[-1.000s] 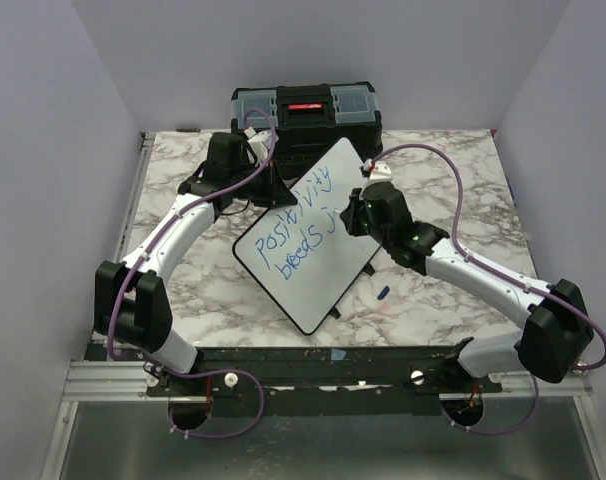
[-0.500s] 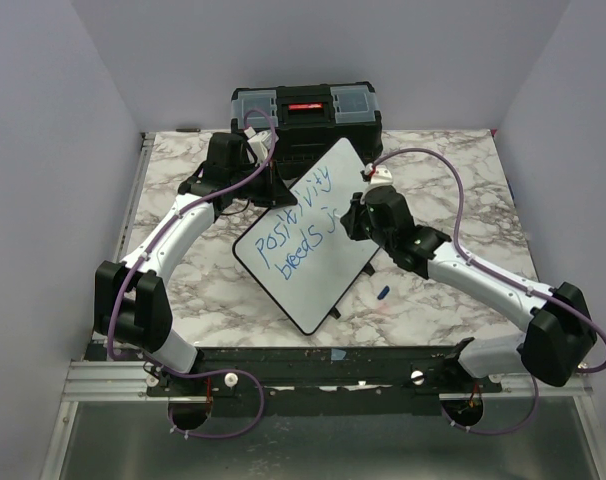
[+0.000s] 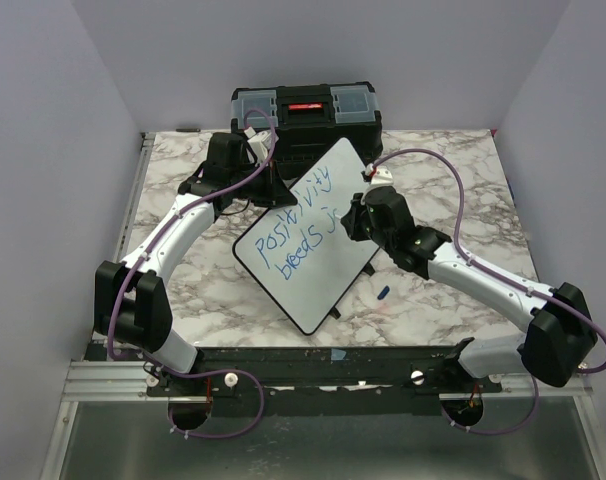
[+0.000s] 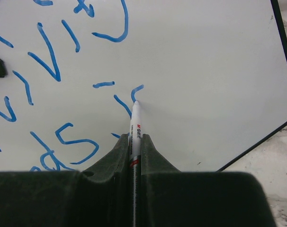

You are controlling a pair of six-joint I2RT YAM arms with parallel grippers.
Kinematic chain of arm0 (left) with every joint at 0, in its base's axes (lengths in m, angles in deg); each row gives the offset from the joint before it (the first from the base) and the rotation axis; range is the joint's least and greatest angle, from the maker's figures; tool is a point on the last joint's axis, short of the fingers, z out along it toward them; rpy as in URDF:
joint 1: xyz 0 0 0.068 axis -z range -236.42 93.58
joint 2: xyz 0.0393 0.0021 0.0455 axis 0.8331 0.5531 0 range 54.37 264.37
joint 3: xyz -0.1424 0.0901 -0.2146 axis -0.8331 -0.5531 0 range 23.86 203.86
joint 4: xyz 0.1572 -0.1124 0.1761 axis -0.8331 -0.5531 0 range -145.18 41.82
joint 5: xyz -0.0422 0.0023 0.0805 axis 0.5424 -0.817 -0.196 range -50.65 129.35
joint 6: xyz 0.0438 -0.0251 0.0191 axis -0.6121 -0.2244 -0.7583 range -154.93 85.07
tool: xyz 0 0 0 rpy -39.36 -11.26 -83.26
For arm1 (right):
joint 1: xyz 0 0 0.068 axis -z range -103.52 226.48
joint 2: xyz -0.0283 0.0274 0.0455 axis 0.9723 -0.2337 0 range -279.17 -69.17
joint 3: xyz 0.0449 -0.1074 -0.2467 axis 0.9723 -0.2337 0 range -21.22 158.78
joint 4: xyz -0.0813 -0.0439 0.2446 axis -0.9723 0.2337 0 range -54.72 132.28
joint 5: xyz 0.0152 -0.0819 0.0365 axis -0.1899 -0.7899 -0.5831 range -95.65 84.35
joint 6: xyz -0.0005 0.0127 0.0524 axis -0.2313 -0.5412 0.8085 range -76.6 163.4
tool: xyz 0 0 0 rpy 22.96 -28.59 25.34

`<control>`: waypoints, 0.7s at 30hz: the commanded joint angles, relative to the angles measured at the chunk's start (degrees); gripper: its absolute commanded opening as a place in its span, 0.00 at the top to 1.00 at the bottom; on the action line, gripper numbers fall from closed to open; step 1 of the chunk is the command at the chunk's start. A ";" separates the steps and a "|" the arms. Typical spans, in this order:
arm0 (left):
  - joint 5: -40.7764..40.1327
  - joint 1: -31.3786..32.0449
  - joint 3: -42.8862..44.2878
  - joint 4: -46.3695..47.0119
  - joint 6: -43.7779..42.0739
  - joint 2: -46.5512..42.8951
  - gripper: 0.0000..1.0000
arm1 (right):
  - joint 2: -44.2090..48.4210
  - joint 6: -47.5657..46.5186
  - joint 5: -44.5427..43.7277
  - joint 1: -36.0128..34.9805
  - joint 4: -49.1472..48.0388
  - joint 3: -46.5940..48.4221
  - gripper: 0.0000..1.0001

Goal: Write a sentence on the whiteboard

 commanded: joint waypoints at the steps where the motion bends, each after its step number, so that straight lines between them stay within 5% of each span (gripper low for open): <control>1: -1.08 0.84 0.01 -0.54 -5.11 -0.46 1.00 | -1.42 -0.30 -1.97 -0.20 3.67 1.09 0.99; 21: -1.11 0.83 -0.02 -0.62 -5.17 -0.63 1.00 | -3.23 -1.22 -4.36 -0.21 3.85 4.97 0.99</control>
